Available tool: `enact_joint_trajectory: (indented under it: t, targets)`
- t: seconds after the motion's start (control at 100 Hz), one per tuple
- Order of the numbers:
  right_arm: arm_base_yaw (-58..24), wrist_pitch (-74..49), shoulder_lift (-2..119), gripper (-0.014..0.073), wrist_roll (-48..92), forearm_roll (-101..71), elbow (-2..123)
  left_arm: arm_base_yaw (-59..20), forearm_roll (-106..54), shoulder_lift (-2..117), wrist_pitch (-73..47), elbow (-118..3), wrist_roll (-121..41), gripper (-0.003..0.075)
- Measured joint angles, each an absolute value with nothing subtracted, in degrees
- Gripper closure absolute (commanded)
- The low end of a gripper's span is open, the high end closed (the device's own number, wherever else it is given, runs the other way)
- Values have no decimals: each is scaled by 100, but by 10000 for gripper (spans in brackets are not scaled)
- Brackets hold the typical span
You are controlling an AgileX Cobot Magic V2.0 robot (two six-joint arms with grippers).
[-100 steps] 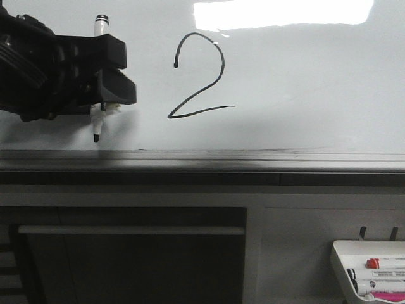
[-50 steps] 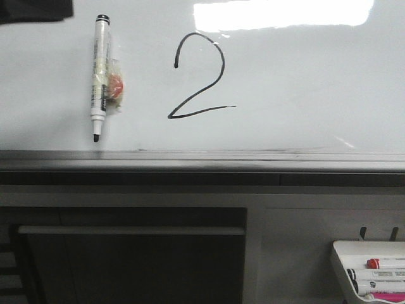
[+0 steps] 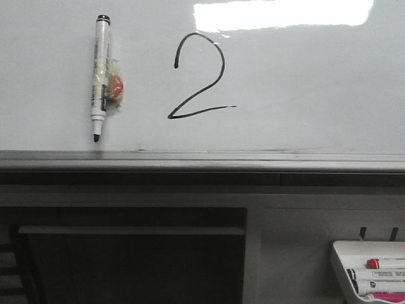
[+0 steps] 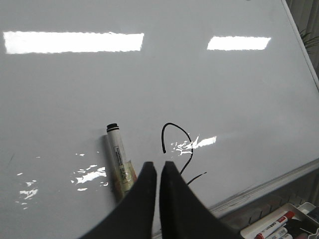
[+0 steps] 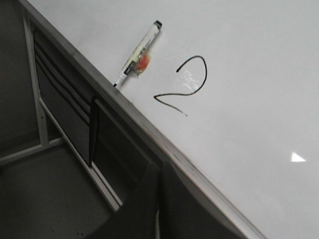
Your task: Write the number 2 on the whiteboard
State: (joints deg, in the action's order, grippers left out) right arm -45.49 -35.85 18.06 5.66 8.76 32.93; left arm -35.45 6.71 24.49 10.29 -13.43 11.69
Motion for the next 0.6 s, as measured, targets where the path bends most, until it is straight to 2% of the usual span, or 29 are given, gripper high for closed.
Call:
enact_joint_trajectory:
  t: [0.26,0.6]
  targets:
    - [-4549,-3678,1502,650,566,876,2726,-3545,681,2354,1005,-1092,1169,739]
    - [-4549,-3795,1499,650,566,876,2673,-3473,681,2184,938,-852,1165,739]
